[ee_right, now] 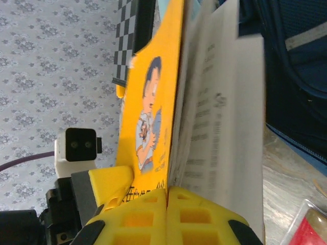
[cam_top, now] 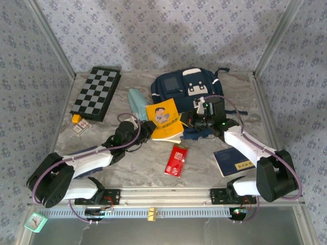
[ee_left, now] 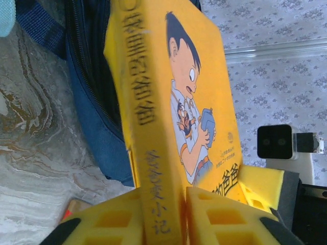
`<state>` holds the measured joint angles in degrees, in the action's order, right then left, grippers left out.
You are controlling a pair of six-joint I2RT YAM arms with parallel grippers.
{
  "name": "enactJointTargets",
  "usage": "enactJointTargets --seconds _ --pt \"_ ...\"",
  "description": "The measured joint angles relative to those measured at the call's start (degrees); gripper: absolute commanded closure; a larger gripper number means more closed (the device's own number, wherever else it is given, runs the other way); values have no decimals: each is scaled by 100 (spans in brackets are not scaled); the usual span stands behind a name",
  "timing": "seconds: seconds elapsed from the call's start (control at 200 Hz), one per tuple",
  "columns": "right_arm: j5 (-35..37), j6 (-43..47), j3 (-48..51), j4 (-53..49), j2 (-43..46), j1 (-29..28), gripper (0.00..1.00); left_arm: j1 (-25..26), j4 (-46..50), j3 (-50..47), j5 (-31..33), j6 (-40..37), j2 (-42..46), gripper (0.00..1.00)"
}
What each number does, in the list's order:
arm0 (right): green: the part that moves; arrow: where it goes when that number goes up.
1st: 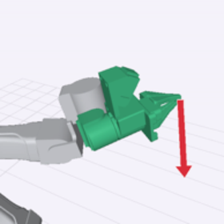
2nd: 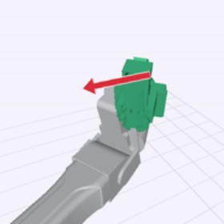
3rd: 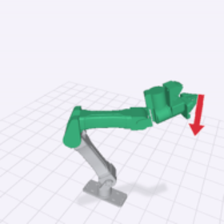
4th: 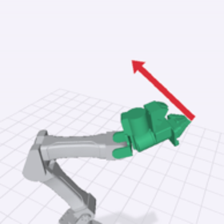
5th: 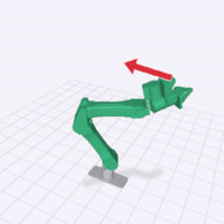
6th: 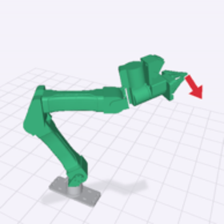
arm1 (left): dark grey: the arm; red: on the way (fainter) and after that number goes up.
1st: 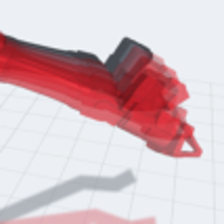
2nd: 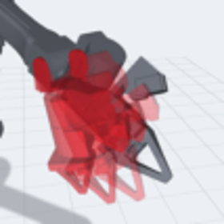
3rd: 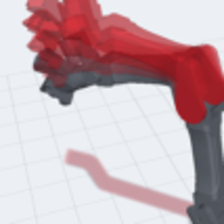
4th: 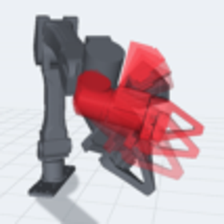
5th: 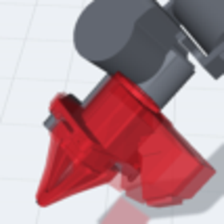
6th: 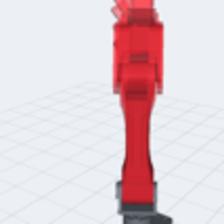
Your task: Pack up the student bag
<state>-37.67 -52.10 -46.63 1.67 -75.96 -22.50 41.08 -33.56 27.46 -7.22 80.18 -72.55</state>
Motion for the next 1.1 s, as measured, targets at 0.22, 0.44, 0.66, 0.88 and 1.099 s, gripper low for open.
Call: enactJointTargets --seconds 0.22,0.44,0.66,0.88,1.099 --pt "81 195 57 -391 170 33 52 72 46 160 -28 -15 4 100" --pt "-120 229 352 -688 693 197 13 299 39 658 -160 -212 79 100" --pt "-734 -326 693 -87 848 424 10 483 33 1086 -308 -476 50 100" --pt "-1250 -1163 782 737 1263 522 13 507 76 1211 -319 -662 -68 100" --pt "-1467 -1436 780 861 1600 765 27 507 531 1215 -142 -975 15 100"
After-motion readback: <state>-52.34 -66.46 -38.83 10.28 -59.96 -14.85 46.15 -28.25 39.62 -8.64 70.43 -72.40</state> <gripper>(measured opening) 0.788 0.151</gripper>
